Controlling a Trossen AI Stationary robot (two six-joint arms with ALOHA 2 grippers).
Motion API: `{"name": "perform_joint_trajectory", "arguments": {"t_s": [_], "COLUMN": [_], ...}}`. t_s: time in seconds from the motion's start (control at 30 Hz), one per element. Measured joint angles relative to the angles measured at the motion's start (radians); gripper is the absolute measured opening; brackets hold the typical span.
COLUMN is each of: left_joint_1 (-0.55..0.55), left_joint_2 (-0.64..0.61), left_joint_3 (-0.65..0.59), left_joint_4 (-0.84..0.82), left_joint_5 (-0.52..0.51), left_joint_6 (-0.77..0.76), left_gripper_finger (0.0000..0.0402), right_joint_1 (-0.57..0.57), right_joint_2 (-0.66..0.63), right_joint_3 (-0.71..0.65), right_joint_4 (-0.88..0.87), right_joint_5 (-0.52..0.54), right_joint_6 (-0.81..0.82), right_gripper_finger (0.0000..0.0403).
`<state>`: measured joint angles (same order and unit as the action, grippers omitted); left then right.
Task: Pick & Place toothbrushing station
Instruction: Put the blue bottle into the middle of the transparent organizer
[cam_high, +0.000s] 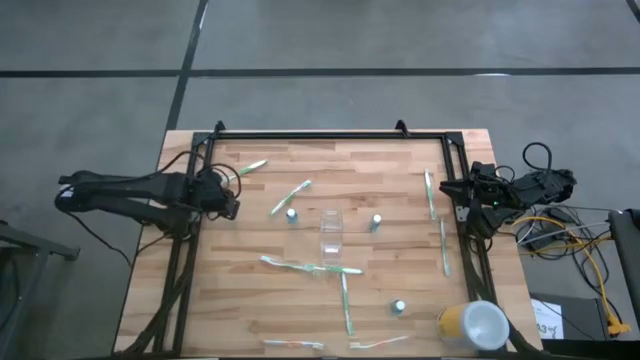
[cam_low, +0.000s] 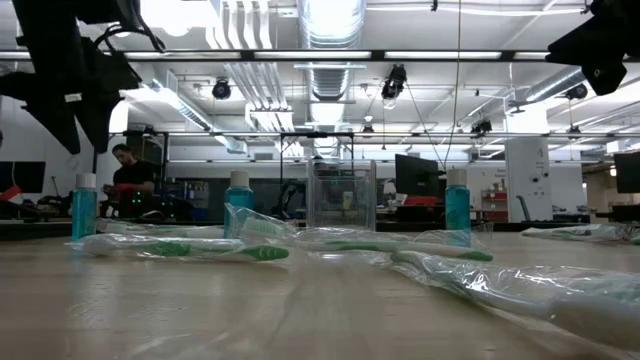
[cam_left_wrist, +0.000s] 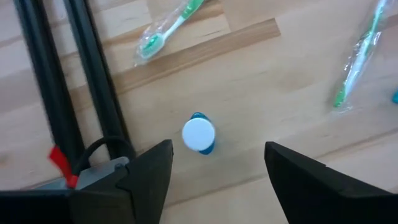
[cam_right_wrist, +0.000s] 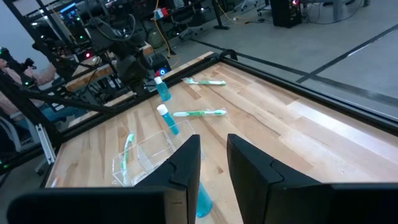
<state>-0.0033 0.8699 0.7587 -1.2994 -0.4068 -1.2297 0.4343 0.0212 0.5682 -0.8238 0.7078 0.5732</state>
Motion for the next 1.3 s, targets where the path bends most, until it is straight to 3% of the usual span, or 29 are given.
{"name": "perform_joint_trajectory", "arguments": {"t_s": [0.57,0.97,1.3], "left_joint_1": [0.011,0.015,0.016], "left_joint_2": [0.009,0.018,0.022], "left_joint_3": [-0.122,-0.126,-0.126], "left_joint_4": [0.120,0.130,0.118], "left_joint_5": [-0.071,-0.142,-0.108], "left_joint_6": [-0.003,0.028,-0.044], "left_gripper_finger": [0.0259,0.0259,0.0259], "right_joint_1": [0.000,0.000,0.000], "right_joint_2": [0.000,0.000,0.000], "right_joint_3": [0.000,0.000,0.000], "right_joint_4": [0.000,0.000,0.000], "right_joint_5": [0.000,0.000,0.000], "right_joint_6": [0.000,0.000,0.000], "right_gripper_finger": [0.0073,0.0080,0.0068]}}
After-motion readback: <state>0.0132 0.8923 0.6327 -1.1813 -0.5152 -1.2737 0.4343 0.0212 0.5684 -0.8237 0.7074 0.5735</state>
